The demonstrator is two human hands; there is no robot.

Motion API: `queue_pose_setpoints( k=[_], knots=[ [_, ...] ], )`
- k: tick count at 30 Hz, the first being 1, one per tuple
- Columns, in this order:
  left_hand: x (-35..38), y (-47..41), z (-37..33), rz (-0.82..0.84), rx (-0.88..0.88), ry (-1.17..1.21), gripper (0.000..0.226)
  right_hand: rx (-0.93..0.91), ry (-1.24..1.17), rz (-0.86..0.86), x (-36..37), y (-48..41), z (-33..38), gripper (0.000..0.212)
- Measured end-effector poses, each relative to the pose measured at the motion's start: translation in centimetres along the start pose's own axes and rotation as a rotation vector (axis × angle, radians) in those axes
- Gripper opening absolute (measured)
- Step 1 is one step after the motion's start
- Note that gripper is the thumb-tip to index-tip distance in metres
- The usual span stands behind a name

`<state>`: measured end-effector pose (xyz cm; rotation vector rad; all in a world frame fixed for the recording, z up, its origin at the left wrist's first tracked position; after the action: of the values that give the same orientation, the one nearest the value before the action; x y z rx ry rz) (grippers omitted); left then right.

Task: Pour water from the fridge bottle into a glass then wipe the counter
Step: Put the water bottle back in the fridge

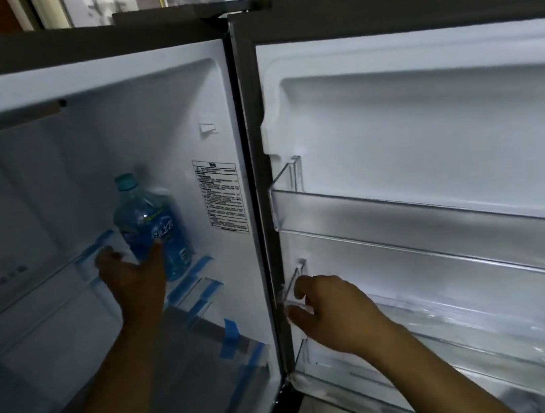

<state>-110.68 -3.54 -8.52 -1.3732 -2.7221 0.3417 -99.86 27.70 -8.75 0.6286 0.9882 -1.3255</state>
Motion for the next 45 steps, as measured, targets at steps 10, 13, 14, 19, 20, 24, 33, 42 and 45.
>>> queue_pose_setpoints(
  k=[10,13,14,19,20,24,33,42,45],
  knots=[
    [10.6,27.0,-9.6,0.726,0.559,-0.065,0.044,0.058,-0.083,-0.502,-9.1,15.0,-5.2,0.008],
    [14.8,34.2,-10.8,0.968,0.867,-0.249,0.046,0.067,-0.065,-0.733,-13.0,20.0,-6.9,0.011],
    [15.8,36.1,-10.7,1.027,0.941,-0.308,0.046,0.079,-0.058,-0.811,-14.4,21.7,-7.8,0.015],
    [17.9,41.3,-9.2,1.089,1.0,-0.549,0.052,0.122,-0.081,-1.147,-20.4,28.7,-13.2,0.015],
    [18.0,41.8,-9.2,1.045,0.981,-0.547,0.052,0.126,-0.131,-1.21,-21.4,29.9,-14.6,0.013],
    [17.7,43.2,-9.3,0.916,0.909,-0.538,0.056,0.209,-0.373,-1.271,-24.9,30.9,-21.8,0.029],
    [12.5,44.8,-8.7,0.869,0.557,-0.672,0.074,-0.1,-0.811,-0.776,-25.7,25.7,-21.8,0.058],
    [-0.5,47.1,-9.3,0.593,0.325,-0.45,0.055,-0.299,-0.838,-0.635,-20.1,32.6,-11.3,0.059],
    [-6.6,47.7,-11.5,0.377,0.273,-0.251,0.052,-0.397,-0.723,-0.6,-17.9,33.9,-6.9,0.069]
  ],
)
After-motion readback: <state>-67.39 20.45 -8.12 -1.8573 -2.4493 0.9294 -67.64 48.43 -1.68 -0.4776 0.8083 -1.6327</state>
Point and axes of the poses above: each hand's wrist, its own y-axis away from the middle knuckle, its own x-axis out of the palm, z = x × y, the point moved 8 cm from there along -y, towards the middle knuckle
